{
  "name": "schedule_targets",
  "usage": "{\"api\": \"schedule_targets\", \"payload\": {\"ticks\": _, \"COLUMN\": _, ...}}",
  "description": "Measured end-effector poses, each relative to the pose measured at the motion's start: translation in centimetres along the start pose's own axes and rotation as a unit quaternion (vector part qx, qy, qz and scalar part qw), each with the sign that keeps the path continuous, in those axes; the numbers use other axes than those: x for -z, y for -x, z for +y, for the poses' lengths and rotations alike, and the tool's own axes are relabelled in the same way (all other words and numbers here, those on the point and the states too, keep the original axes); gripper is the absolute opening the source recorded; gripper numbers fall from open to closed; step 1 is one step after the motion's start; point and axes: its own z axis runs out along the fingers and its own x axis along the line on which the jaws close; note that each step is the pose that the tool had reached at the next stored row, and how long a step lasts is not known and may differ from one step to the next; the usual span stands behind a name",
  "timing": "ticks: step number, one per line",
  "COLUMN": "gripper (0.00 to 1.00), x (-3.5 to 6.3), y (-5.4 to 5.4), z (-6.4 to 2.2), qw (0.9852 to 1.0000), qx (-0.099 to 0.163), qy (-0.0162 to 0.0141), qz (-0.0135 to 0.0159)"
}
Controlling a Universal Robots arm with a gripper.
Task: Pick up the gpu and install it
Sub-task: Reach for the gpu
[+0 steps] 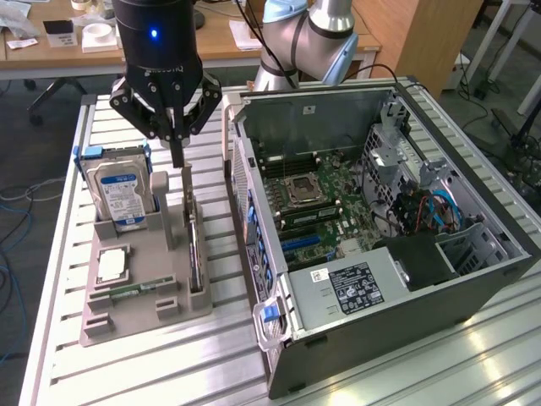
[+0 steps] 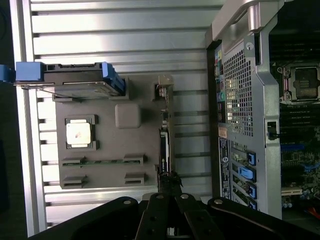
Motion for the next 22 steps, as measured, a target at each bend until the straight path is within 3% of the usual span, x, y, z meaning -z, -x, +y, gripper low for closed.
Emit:
{"api": "schedule_targets", "payload": {"ticks": 9, "gripper": 0.11, "x": 0.0, "y": 0.0, "z": 0.0, "qw": 1.0, "qx": 0.0, "qy": 0.0, "qz": 0.0}}
{"api": "schedule_targets", "payload": {"ticks": 15, "gripper": 0.36, "x": 0.0, "y": 0.0, "z": 0.0, "qw": 1.0, "qx": 0.0, "qy": 0.0, "qz": 0.0}}
{"api": "schedule_targets", "payload": {"ticks": 22, "gripper": 0.36, "x": 0.0, "y": 0.0, "z": 0.0, "qw": 1.0, "qx": 0.0, "qy": 0.0, "qz": 0.0}}
